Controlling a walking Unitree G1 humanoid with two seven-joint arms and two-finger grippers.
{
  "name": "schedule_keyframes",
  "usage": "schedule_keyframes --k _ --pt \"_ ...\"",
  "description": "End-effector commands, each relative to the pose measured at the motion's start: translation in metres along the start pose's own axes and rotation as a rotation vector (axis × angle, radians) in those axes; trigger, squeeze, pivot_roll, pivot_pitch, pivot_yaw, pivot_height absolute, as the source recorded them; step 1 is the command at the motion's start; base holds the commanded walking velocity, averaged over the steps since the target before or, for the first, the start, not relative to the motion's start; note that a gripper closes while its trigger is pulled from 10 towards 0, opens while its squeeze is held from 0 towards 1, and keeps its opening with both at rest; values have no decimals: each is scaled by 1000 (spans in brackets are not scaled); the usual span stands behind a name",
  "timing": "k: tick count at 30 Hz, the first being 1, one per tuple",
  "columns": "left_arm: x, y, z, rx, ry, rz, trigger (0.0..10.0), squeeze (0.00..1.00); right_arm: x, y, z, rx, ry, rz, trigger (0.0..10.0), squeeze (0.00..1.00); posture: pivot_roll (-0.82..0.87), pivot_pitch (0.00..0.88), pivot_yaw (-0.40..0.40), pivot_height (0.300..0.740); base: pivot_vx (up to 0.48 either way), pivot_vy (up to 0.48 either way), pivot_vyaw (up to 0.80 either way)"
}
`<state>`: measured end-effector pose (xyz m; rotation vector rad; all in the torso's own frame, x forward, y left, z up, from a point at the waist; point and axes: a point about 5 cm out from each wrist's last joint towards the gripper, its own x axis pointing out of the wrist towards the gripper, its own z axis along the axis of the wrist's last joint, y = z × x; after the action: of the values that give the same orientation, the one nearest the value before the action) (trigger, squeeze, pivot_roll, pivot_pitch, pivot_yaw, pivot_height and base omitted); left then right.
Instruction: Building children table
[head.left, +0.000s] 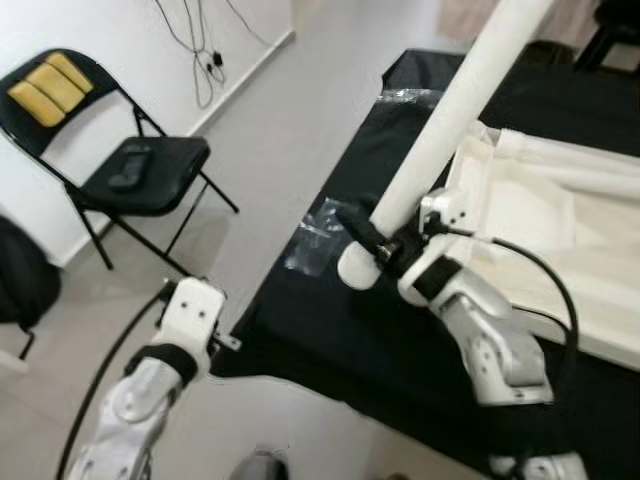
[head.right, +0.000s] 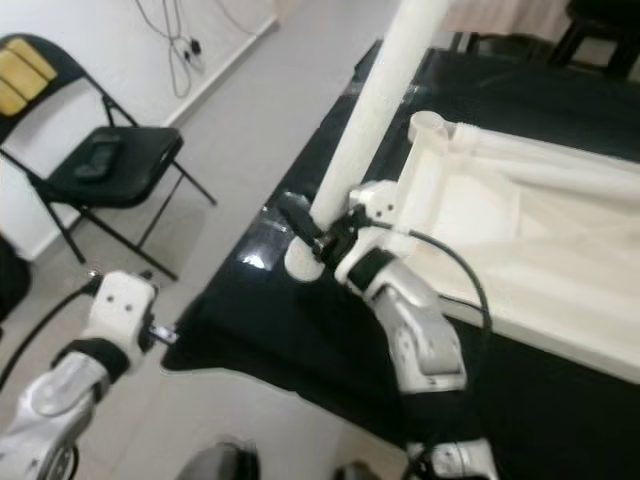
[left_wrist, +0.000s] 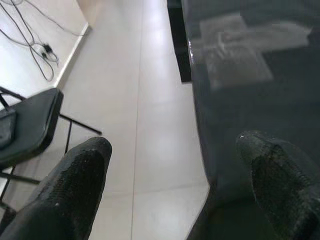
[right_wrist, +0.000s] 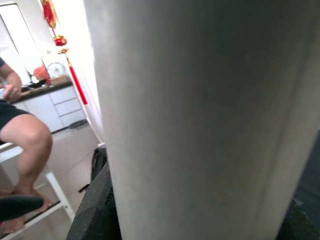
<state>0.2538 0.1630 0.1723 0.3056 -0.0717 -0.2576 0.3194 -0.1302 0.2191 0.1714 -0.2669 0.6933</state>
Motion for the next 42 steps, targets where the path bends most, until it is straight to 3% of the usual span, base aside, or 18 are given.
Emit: schedule_keyframes --k 1,19,28,36,42 --pt "-4 0 -7 11 31 -7 10000 0 0 2 0 0 -4 4 10000 0 103 220 -31 740 0 0 0" --pt "0 1 -4 49 -6 37 10000 0 6 -2 8 -19 -35 -41 10000 0 106 211 -32 740 0 0 -756" --pt "0 -2 -7 48 1 34 10000 0 12 8 4 -77 -15 9 10000 0 107 220 -27 740 0 0 0" --pt "-7 -18 -16 9 41 -36 10000 0 36 14 3 -104 -7 86 10000 0 122 250 -35 740 0 0 0" --pt "-19 -33 -17 -1 57 -80 10000 0 55 12 19 -93 -61 231 10000 0 153 311 -48 740 0 0 0"
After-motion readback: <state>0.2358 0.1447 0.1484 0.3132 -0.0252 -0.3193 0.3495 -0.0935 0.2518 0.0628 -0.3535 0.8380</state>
